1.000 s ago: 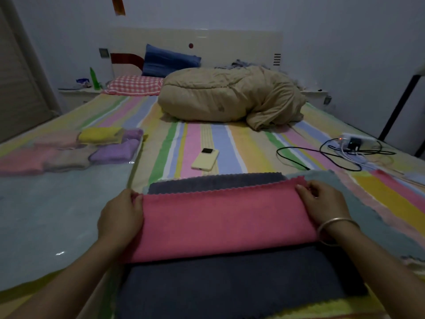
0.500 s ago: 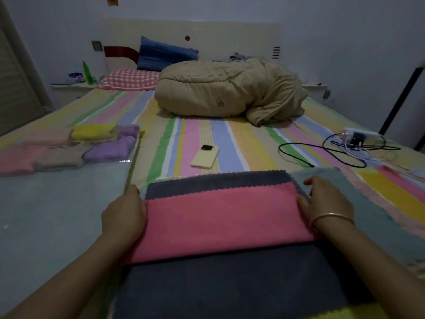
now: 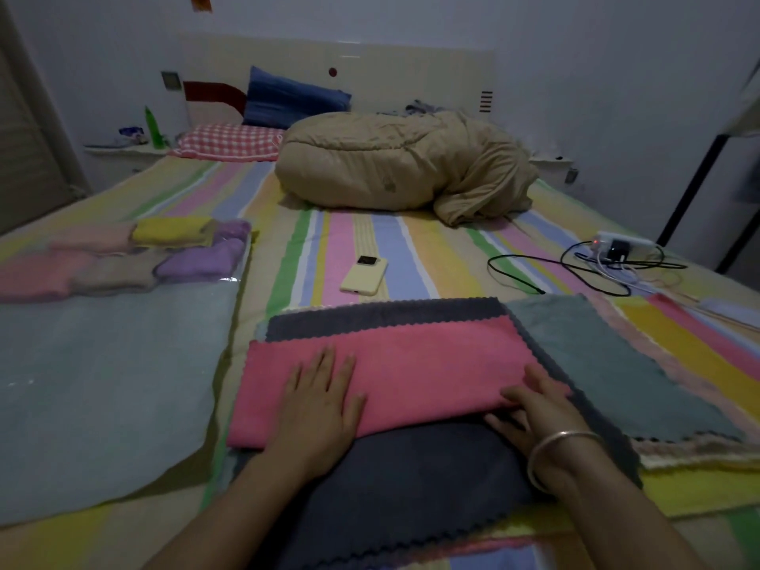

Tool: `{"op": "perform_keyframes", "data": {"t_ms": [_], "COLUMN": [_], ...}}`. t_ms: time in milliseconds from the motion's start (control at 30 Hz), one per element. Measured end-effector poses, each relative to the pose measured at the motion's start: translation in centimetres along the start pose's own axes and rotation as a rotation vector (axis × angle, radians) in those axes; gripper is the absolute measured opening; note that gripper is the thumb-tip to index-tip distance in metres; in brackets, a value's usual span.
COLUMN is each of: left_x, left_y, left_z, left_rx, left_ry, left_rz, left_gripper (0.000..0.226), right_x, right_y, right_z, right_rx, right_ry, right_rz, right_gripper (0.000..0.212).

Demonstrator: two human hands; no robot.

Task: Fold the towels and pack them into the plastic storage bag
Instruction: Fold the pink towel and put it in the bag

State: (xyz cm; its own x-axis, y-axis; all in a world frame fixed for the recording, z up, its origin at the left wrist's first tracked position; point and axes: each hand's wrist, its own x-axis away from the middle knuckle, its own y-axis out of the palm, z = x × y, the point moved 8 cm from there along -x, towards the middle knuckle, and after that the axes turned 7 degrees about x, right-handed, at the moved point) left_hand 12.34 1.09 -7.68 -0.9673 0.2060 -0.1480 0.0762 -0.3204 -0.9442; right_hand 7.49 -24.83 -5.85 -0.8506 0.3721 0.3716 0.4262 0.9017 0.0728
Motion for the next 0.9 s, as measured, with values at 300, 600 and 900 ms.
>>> {"op": "perform_keyframes", "data": {"t_ms": [300,600,900], "left_x": [1.0,1.1,-0.3], "left_y": [-4.2,-5.1,-8.5], "left_z": [-4.6,-8.5,-8.3], "left_rx": [1.149,1.311,0.688], "left_ry": [-0.391,-0.602,-0.28], "left_rz": [0.261,0.087,0.167], "left_gripper": [0.026,0.036,0.044], "right_x": [6.3,11.0,6.9], "right_y": [12.8,18.1,13.4], "right_z": [-3.8,2.0,-0.9], "right_rx": [1.079,1.054,1.224], "right_ry": [-0.932,-1.114,-1.192], "right_rz": [-0.073,-0.619,-0.165], "right_gripper": [0.065,0.047,0.056]}}
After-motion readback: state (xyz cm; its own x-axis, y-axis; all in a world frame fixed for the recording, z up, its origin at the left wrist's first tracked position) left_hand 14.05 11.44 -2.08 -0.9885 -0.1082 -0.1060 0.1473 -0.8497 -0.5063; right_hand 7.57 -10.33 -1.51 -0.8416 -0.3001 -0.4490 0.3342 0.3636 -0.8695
